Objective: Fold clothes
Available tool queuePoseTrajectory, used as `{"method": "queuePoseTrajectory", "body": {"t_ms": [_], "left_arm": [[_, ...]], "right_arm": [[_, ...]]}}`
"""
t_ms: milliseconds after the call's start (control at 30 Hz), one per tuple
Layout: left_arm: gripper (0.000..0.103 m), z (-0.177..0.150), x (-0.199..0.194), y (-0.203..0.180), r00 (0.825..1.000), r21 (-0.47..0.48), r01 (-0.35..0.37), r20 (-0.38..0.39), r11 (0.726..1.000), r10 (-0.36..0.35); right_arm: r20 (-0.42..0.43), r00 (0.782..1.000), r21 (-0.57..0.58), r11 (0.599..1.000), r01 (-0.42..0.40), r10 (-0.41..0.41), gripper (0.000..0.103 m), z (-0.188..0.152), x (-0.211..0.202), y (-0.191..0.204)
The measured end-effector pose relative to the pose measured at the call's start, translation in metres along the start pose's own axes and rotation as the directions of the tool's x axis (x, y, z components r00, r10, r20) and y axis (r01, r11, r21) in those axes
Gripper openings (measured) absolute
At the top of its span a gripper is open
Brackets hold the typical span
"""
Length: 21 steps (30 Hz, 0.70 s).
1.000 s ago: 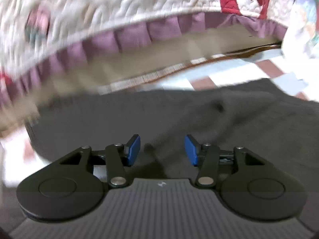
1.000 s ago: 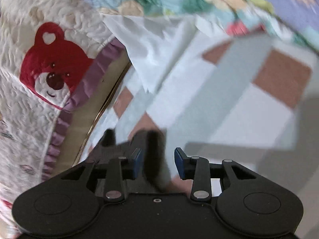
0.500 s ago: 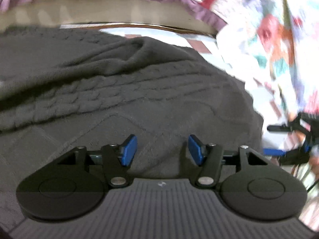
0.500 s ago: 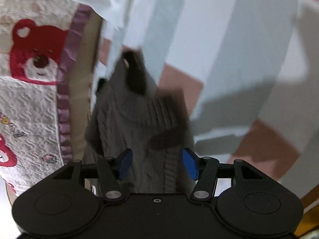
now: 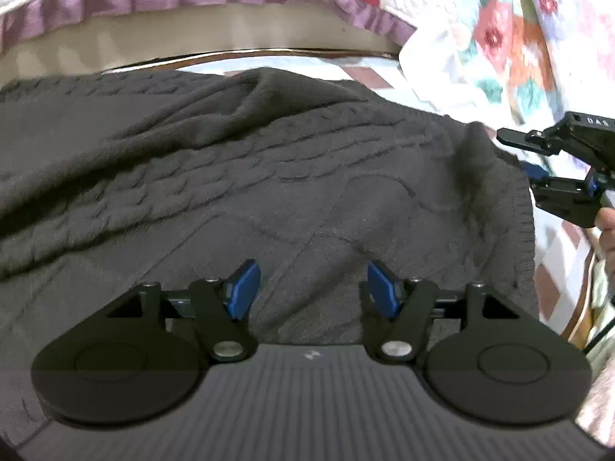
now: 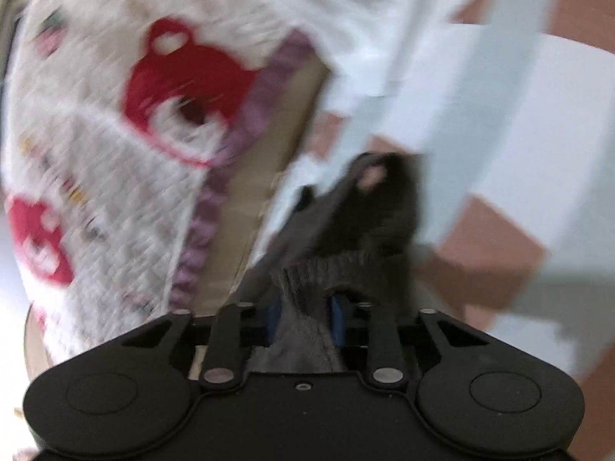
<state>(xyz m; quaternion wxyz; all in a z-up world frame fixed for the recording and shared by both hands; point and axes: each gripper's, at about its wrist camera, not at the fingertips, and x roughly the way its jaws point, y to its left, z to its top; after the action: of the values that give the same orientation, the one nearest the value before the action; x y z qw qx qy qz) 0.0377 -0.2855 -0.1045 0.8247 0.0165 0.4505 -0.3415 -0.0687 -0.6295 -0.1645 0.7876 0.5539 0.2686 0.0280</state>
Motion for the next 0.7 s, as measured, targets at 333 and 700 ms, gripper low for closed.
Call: {"method": "queuePoseTrajectory", "body": {"t_ms": [333,700], "left_arm": [[0.062,-0.019,-0.016,0.033,0.998,-0.08,-0.07,-0.006,0.994,0.069],[0.063,-0.019,-0.022,0.031,0.995,-0.095,-0.095,-0.041,0.991,0.092]], "right_arm": [[-0.096,0.981,-0.169,0.974,0.149,-0.166,0.043,-0.013,0.022,0.02],[0.426,0.889,-0.192,0.943,0.271,-0.169,0.004,0.011,-0.086,0.044]]}}
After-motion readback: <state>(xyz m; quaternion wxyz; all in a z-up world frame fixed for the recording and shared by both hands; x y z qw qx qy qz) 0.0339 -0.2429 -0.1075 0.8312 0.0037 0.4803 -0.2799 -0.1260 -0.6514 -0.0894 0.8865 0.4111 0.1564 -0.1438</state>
